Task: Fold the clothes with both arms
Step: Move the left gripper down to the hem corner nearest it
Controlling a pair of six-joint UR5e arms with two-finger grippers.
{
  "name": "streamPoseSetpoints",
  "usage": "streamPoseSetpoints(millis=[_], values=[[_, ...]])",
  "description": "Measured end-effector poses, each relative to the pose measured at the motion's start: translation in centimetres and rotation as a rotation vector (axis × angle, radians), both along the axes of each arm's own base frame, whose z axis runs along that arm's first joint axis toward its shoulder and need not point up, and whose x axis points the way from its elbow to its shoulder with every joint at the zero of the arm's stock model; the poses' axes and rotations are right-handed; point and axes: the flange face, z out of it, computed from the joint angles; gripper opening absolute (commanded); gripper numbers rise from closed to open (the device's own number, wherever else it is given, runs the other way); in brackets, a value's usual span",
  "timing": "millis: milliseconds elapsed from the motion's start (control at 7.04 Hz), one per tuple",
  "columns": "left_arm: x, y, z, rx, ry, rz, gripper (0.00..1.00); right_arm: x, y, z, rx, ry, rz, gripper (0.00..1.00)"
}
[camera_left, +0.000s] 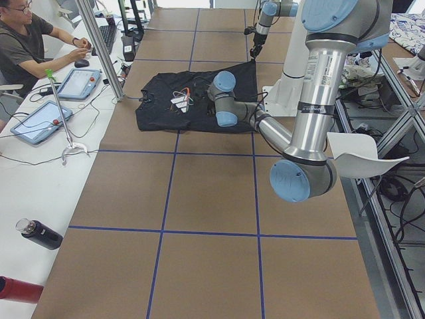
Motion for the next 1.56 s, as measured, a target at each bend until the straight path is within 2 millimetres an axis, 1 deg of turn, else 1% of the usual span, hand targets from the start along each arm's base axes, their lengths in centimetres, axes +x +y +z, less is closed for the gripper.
streamPoseSetpoints(millis=[142, 284, 426, 710, 852, 1136, 1420, 1562], values=[[1.2, 4.8, 0.8, 0.006, -0.023, 0.013, 0.7, -0.1, 0.0, -0.1, -0.001, -0.002, -0.001, 0.0], [2.6, 8.7, 1.1, 0.038, -0.044, 0.022, 0.67, -0.1, 0.0, -0.1, -0.001, -0.003, -0.001, 0.0], [3.7, 11.2, 1.3, 0.106, -0.069, 0.025, 0.67, -0.2, -0.1, -0.1, -0.001, -0.002, -0.001, 0.0], [4.3, 12.8, 1.6, 0.297, -0.138, 0.029, 0.65, -0.2, -0.1, 0.0, -0.001, -0.001, -0.001, 0.0], [4.5, 13.8, 2.2, 0.371, -0.17, 0.027, 0.6, -0.3, -0.1, 0.0, -0.001, -0.001, -0.002, 0.0], [4.4, 16.2, 3.7, 0.468, -0.161, -0.006, 0.6, -0.3, 0.0, 0.0, -0.001, -0.003, -0.003, 0.0], [5.0, 18.5, 6.1, 0.549, -0.179, -0.026, 0.59, -0.3, -0.1, -0.1, -0.001, -0.004, -0.001, 0.0], [5.3, 19.1, 7.2, 0.58, -0.182, -0.027, 0.58, -0.3, -0.1, -0.1, -0.001, -0.005, -0.001, 0.0]])
